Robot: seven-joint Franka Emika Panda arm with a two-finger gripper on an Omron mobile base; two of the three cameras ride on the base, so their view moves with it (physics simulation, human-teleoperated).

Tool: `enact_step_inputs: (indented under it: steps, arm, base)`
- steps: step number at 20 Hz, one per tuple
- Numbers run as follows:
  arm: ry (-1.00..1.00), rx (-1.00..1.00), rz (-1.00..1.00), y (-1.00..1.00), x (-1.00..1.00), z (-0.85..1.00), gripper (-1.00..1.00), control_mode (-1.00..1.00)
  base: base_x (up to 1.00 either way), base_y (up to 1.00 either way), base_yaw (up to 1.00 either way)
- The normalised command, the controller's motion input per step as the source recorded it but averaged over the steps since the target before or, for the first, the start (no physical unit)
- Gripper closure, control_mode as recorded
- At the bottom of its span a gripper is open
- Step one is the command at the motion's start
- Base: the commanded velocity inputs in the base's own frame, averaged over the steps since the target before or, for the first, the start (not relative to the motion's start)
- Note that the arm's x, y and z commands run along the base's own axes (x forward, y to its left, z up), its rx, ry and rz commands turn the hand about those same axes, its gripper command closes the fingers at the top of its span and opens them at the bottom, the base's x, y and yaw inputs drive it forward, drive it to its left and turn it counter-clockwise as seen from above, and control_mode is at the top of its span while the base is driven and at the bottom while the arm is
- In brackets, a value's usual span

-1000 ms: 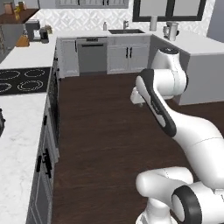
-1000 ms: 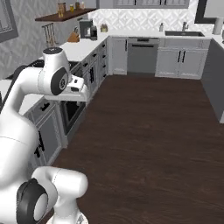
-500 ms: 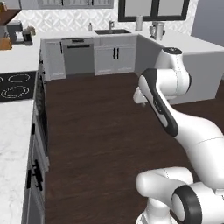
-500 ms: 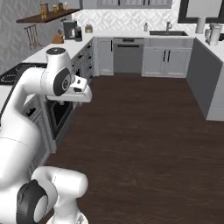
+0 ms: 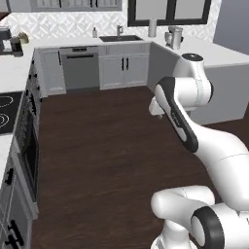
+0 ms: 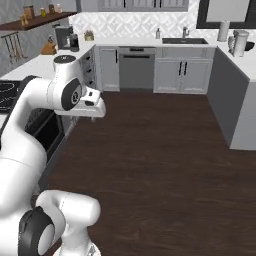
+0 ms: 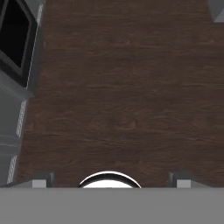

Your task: Navigate to the electric kettle.

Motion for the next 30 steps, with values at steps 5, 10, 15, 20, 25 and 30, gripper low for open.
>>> enact_step_inputs:
  steps: [5, 10, 15, 20, 25, 30]
  arm:
    - [0.0, 0.0, 0.0, 0.0, 0.0, 0.0, -1.0, 1.0]
    - [0.0, 0.0, 0.0, 0.0, 0.0, 0.0, -1.0, 1.0]
    - [0.0, 0.0, 0.0, 0.0, 0.0, 0.0, -1.0, 1.0]
    - [0.0, 0.0, 0.0, 0.0, 0.0, 0.0, -1.0, 1.0]
    - [0.0, 0.0, 0.0, 0.0, 0.0, 0.0, -1.0, 1.0]
    - [0.0, 0.0, 0.0, 0.0, 0.0, 0.0, -1.0, 1.0]
  base:
    - [1.0, -0.49, 0.0]
    - [1.0, -0.44, 0.0]
    - [1.0, -0.42, 0.0]
    - [1.0, -0.36, 0.02]
    - [1.0, -0.08, 0.1]
    - [1.0, -0.1, 0.31]
